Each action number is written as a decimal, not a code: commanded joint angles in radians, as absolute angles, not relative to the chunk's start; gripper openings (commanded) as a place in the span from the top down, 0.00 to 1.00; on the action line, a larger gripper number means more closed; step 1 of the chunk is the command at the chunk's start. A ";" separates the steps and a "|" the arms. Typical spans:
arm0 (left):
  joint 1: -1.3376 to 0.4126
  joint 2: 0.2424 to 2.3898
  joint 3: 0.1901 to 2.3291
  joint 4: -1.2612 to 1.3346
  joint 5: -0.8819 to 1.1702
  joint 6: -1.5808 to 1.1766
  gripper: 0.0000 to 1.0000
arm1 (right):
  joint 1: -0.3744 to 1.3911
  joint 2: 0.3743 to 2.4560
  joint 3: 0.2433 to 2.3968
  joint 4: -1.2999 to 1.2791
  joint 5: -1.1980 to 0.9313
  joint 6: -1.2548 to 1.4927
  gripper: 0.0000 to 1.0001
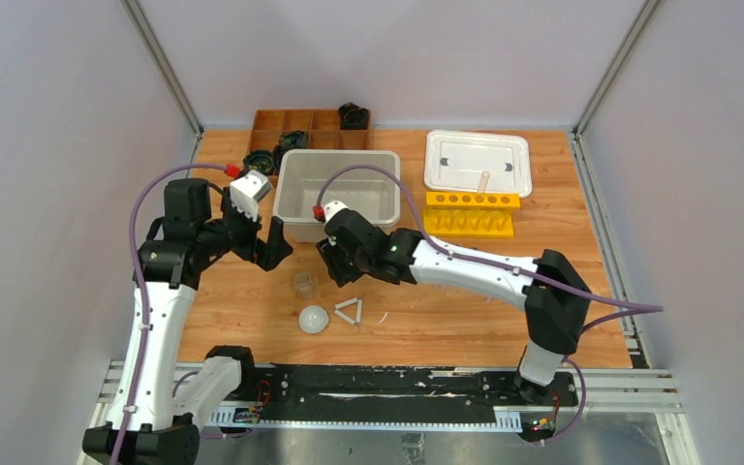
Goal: Organize the chemistry lab equipment
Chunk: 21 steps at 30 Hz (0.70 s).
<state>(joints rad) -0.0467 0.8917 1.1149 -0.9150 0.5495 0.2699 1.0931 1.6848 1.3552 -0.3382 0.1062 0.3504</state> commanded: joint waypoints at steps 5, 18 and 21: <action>0.080 0.915 1.116 -0.945 0.593 0.322 0.00 | 1.106 1.830 1.471 -0.386 0.018 0.269 0.56; 0.100 0.955 1.092 -0.946 0.580 0.341 0.00 | 1.106 1.969 1.557 -0.466 0.068 0.239 0.74; 0.101 0.956 1.084 -0.943 0.581 0.340 0.00 | 1.106 1.988 1.569 -0.472 0.083 0.230 0.82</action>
